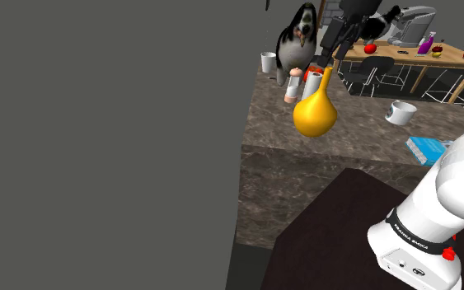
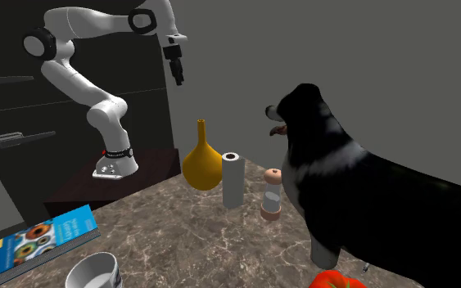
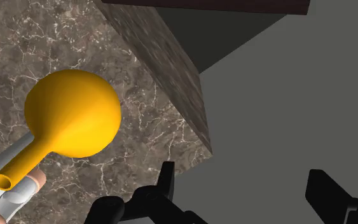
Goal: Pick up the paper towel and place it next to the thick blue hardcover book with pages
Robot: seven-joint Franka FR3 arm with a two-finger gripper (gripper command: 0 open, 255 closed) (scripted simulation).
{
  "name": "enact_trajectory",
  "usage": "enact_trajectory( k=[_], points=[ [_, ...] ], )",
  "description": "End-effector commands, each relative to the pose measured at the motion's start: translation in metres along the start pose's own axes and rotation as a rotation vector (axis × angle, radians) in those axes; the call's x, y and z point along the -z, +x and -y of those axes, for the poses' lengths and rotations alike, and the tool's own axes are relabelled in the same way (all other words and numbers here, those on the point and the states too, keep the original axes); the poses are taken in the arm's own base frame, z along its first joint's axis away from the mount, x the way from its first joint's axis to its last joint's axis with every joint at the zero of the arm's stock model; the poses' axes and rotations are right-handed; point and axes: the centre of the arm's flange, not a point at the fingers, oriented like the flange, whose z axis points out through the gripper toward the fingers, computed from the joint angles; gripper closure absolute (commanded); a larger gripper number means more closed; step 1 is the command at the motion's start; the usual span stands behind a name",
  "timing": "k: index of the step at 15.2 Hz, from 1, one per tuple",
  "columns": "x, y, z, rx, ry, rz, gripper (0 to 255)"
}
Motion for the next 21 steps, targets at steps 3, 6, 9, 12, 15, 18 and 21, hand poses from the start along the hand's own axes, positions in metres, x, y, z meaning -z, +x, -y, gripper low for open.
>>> enact_trajectory(
  k=[3, 6, 9, 12, 15, 18, 21],
  points=[
    [-0.01, 0.007, -0.023, 0.003, 0.001, -0.001, 0],
    [-0.026, 0.019, -0.058, 0.008, 0.001, -0.002, 0],
    [-0.041, 0.03, -0.093, 0.013, 0.002, -0.004, 0],
    [-0.056, 0.042, -0.127, 0.018, 0.003, -0.005, 0],
    [-0.072, 0.054, -0.162, 0.023, 0.004, -0.006, 0],
    [-0.087, 0.066, -0.197, 0.028, 0.005, -0.008, 0],
    [-0.102, 0.078, -0.231, 0.033, 0.005, -0.009, 0]
  ],
)
